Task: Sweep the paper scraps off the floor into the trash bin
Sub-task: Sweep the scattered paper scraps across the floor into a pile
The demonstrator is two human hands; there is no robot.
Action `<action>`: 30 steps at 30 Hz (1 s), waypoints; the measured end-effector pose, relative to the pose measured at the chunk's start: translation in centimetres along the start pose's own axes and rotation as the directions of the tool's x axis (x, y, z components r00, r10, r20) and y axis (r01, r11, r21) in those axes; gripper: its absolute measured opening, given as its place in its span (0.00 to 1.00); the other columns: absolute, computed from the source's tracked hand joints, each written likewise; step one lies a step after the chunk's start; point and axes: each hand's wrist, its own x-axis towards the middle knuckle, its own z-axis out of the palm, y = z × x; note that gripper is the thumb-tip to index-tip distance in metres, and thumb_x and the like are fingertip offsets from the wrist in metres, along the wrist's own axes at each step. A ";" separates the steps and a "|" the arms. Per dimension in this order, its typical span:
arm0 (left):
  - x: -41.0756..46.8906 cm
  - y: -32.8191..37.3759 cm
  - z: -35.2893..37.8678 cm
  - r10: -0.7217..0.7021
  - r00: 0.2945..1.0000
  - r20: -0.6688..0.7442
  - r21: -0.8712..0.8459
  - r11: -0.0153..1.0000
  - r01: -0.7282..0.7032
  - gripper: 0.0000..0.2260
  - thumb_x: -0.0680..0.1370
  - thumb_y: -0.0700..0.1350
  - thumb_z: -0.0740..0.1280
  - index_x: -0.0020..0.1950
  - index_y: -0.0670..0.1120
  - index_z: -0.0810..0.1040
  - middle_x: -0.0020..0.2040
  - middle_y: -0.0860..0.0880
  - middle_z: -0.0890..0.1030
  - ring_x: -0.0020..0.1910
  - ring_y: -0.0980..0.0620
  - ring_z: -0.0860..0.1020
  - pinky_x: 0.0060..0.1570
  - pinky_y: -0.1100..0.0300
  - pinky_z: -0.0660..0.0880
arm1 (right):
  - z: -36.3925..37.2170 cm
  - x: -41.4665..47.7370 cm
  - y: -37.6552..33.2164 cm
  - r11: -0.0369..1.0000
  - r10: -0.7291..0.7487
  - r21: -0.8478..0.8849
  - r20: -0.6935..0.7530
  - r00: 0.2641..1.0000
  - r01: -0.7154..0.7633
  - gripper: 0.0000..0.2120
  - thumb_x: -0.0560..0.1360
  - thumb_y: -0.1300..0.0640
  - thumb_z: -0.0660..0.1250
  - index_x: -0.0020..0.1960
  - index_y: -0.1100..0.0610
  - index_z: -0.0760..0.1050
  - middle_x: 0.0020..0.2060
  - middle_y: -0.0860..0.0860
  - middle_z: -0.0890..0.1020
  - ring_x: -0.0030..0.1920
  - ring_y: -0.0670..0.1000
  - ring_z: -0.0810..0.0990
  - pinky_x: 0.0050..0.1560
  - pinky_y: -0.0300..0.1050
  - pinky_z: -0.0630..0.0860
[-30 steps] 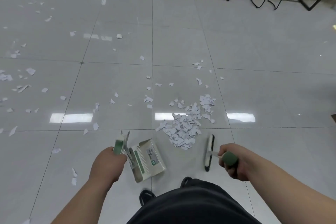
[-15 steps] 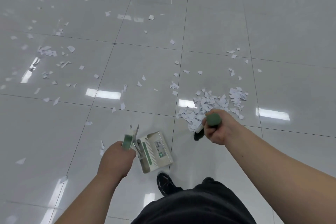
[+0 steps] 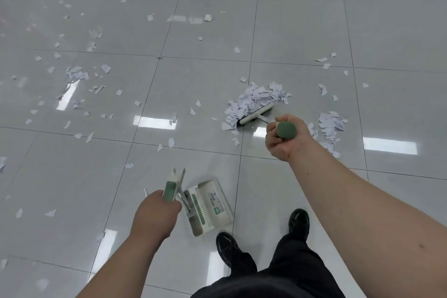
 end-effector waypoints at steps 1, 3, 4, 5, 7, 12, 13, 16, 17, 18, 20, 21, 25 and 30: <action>0.0 0.8 0.4 -0.004 1.000 -0.006 -0.010 1.000 0.004 0.06 0.71 0.37 0.62 0.38 0.43 0.66 0.30 0.47 0.67 0.29 0.45 0.65 0.31 0.56 0.65 | -0.3 0.2 -0.7 1.000 0.004 -0.004 0.017 1.000 -0.004 0.05 0.74 0.59 0.62 0.41 0.56 0.68 0.28 0.48 0.72 0.21 0.46 0.66 0.18 0.32 0.57; -0.3 2.5 1.4 -0.006 1.000 -0.017 -0.018 1.000 0.006 0.06 0.72 0.37 0.62 0.37 0.43 0.66 0.30 0.47 0.67 0.28 0.45 0.65 0.31 0.57 0.64 | -1.3 0.1 -2.2 0.999 0.017 -0.050 0.041 0.999 -0.015 0.03 0.74 0.60 0.61 0.42 0.56 0.67 0.28 0.48 0.72 0.21 0.46 0.65 0.18 0.33 0.57; -0.6 3.4 2.0 -0.004 1.000 -0.016 -0.016 1.000 0.003 0.06 0.72 0.37 0.62 0.37 0.43 0.66 0.30 0.47 0.67 0.29 0.45 0.65 0.30 0.57 0.64 | -1.9 -0.2 -3.1 0.996 0.027 -0.083 0.048 0.999 -0.022 0.03 0.73 0.60 0.61 0.43 0.56 0.67 0.28 0.49 0.72 0.20 0.46 0.66 0.18 0.33 0.57; -0.9 4.4 2.6 0.003 1.000 -0.012 -0.013 1.000 -0.004 0.06 0.72 0.37 0.62 0.38 0.43 0.66 0.30 0.47 0.67 0.29 0.45 0.64 0.30 0.57 0.64 | -2.6 -0.8 -4.1 0.993 0.034 -0.117 0.049 0.998 -0.029 0.04 0.71 0.61 0.61 0.44 0.56 0.67 0.28 0.49 0.72 0.20 0.46 0.66 0.18 0.33 0.58; -1.6 6.6 4.1 0.021 1.000 -0.002 -0.009 1.000 -0.021 0.06 0.72 0.37 0.61 0.38 0.44 0.66 0.31 0.47 0.67 0.29 0.46 0.64 0.29 0.58 0.64 | -4.5 -2.3 -6.3 0.982 0.040 -0.186 0.026 0.999 -0.035 0.09 0.68 0.62 0.62 0.47 0.56 0.68 0.28 0.51 0.73 0.20 0.47 0.67 0.17 0.33 0.60; -2.9 12.7 8.1 0.079 0.997 0.006 0.025 0.997 -0.079 0.06 0.72 0.37 0.61 0.38 0.43 0.66 0.31 0.46 0.67 0.29 0.46 0.64 0.30 0.57 0.64 | -10.2 -7.3 -12.7 0.906 -0.035 -0.423 -0.060 0.998 0.006 0.15 0.69 0.64 0.62 0.55 0.56 0.71 0.29 0.53 0.74 0.20 0.48 0.67 0.18 0.34 0.62; -3.2 13.9 8.9 0.090 0.996 0.012 0.034 0.995 -0.090 0.05 0.72 0.37 0.61 0.38 0.43 0.66 0.31 0.47 0.67 0.29 0.46 0.65 0.30 0.57 0.64 | -11.5 -8.2 -13.9 0.881 -0.060 -0.472 -0.080 0.995 0.015 0.16 0.69 0.64 0.63 0.57 0.56 0.71 0.29 0.54 0.75 0.20 0.48 0.67 0.19 0.34 0.62; -4.0 17.2 11.7 0.125 0.991 0.036 0.049 0.991 -0.127 0.04 0.71 0.37 0.61 0.38 0.43 0.66 0.31 0.47 0.66 0.30 0.46 0.64 0.31 0.56 0.64 | -15.5 -10.4 -17.8 0.809 -0.144 -0.586 -0.139 0.980 0.036 0.19 0.70 0.65 0.65 0.60 0.58 0.73 0.29 0.55 0.77 0.20 0.48 0.68 0.21 0.36 0.64; -4.3 18.3 12.6 0.133 0.990 0.040 0.049 0.990 -0.135 0.05 0.71 0.37 0.61 0.38 0.43 0.66 0.31 0.47 0.66 0.30 0.46 0.64 0.31 0.56 0.63 | -16.8 -10.9 -19.1 0.788 -0.173 -0.614 -0.160 0.972 0.039 0.19 0.70 0.65 0.65 0.60 0.59 0.73 0.29 0.56 0.77 0.20 0.48 0.68 0.22 0.37 0.64; -4.6 19.1 13.4 0.141 0.989 0.042 0.048 0.989 -0.143 0.05 0.71 0.36 0.60 0.38 0.44 0.65 0.31 0.47 0.65 0.30 0.46 0.63 0.30 0.57 0.63 | -18.0 -11.3 -20.3 0.768 -0.199 -0.640 -0.182 0.963 0.038 0.17 0.70 0.65 0.65 0.59 0.60 0.74 0.29 0.56 0.78 0.21 0.49 0.69 0.24 0.37 0.65; -5.0 20.7 15.1 0.153 0.987 0.045 0.045 0.987 -0.155 0.05 0.71 0.36 0.60 0.38 0.44 0.64 0.30 0.47 0.64 0.30 0.47 0.62 0.30 0.57 0.62 | -20.2 -12.0 -22.5 0.732 -0.251 -0.681 -0.220 0.943 0.036 0.14 0.70 0.65 0.66 0.55 0.61 0.75 0.30 0.57 0.79 0.23 0.50 0.71 0.26 0.38 0.66; -5.1 21.4 15.8 0.155 0.987 0.046 0.044 0.987 -0.157 0.05 0.71 0.36 0.59 0.38 0.44 0.64 0.30 0.47 0.64 0.30 0.47 0.62 0.30 0.57 0.61 | -21.2 -12.2 -23.5 0.716 -0.276 -0.697 -0.235 0.932 0.036 0.12 0.70 0.65 0.66 0.53 0.62 0.75 0.30 0.58 0.79 0.24 0.50 0.71 0.26 0.38 0.66; -5.6 23.1 18.2 0.160 0.986 0.040 0.042 0.986 -0.162 0.05 0.71 0.35 0.59 0.39 0.44 0.65 0.30 0.46 0.64 0.29 0.47 0.61 0.31 0.56 0.61 | -25.6 -11.5 -27.0 0.662 -0.365 -0.749 -0.289 0.885 0.028 0.12 0.68 0.65 0.68 0.51 0.63 0.76 0.38 0.61 0.80 0.32 0.55 0.74 0.30 0.39 0.67; -5.8 23.8 19.2 0.164 0.985 0.053 0.042 0.985 -0.166 0.06 0.71 0.35 0.60 0.39 0.45 0.64 0.32 0.46 0.63 0.31 0.48 0.60 0.31 0.56 0.60 | -28.4 -9.0 -29.6 0.590 -0.389 -0.805 -0.346 0.854 -0.058 0.07 0.66 0.65 0.67 0.43 0.60 0.74 0.39 0.59 0.74 0.35 0.56 0.70 0.31 0.39 0.65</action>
